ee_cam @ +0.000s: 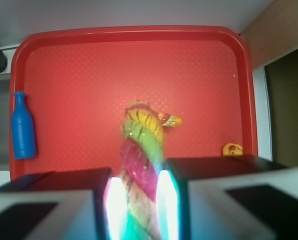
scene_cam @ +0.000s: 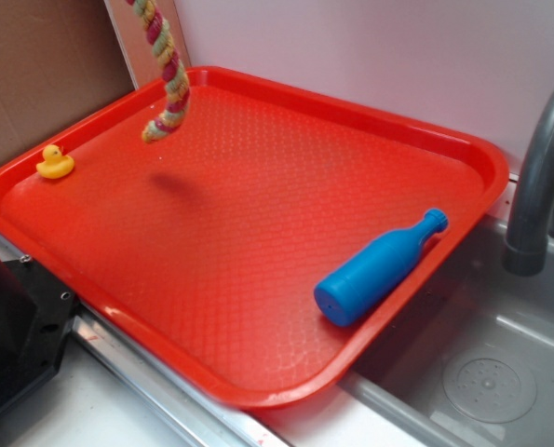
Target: Grab the multicolored rope.
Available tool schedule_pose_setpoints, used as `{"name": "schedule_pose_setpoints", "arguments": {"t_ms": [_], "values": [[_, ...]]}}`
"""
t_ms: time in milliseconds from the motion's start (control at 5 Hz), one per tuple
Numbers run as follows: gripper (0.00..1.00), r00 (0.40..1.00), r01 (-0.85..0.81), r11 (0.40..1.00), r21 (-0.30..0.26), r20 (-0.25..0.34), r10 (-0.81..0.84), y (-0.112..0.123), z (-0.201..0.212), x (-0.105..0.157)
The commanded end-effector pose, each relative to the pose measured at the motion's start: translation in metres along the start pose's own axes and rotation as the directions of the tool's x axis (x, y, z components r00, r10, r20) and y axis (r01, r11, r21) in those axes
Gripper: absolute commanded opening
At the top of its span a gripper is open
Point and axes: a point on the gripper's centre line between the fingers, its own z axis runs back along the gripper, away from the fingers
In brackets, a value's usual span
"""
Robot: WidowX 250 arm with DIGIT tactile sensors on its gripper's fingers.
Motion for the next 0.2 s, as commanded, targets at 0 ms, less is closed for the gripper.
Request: {"name": "schedule_pose_setpoints", "arguments": {"t_ms": [0], "values": [[0.0,0.999,0.005,1.0,-0.006,0.042,-0.005,0.0073,0.0154,0.0035]]}}
